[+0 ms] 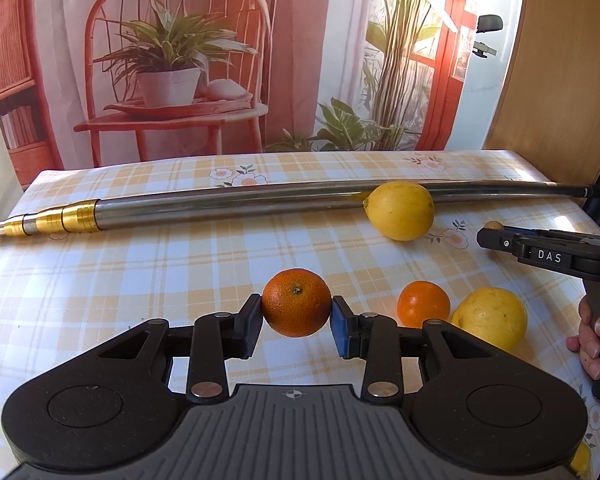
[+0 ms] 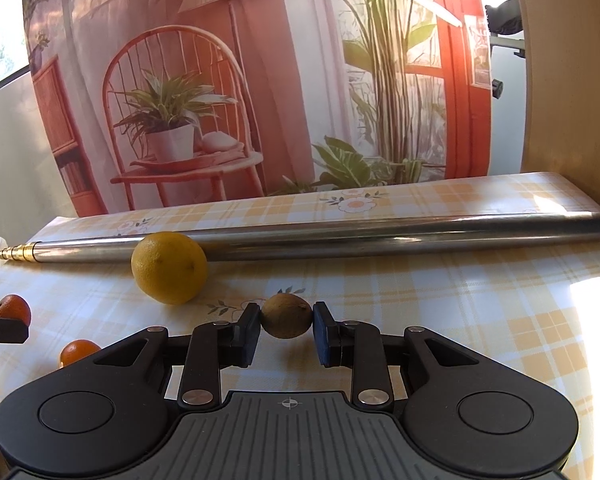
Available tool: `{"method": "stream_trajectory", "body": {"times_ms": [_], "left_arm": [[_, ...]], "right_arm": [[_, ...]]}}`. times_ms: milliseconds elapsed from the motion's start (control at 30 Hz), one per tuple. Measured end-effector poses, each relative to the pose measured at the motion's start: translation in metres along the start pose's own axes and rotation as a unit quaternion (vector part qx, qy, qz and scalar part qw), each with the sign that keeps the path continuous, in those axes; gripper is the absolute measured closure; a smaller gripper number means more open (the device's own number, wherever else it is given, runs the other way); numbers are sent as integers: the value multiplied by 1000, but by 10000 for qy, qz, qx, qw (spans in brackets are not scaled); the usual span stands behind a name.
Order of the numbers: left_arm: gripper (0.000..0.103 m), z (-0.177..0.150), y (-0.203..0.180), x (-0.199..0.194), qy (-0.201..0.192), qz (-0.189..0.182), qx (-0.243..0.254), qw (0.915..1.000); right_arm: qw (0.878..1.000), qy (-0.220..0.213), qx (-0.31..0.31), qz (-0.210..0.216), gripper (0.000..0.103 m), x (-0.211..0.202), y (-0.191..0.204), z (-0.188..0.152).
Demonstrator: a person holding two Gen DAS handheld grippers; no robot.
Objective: Organize fruits
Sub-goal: 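Carry the orange and the kiwi toward the white plate with both tools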
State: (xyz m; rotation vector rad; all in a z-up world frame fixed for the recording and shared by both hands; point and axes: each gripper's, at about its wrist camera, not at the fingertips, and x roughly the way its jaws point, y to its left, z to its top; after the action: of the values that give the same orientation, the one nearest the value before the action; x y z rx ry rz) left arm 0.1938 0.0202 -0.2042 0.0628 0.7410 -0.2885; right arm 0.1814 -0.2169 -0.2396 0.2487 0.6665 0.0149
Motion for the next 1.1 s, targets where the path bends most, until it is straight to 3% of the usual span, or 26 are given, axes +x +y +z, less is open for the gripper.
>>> {"method": "stream_trajectory", "body": {"times_ms": [367,667,1100], "left_arm": [[65,-23,-1,-52,-77,-54,-102,9999],[65,-44,-10,-88,-138,-218,-170,9995],[64,-42,-35,-91,-165,-557,164,9982]], "right_arm": [[9999,34,103,-111,77,-34,6,-19],[9998,7,-24,182,77,-81,27,-32],[9985,-145,93,529,77,-134,48,-42]]}}
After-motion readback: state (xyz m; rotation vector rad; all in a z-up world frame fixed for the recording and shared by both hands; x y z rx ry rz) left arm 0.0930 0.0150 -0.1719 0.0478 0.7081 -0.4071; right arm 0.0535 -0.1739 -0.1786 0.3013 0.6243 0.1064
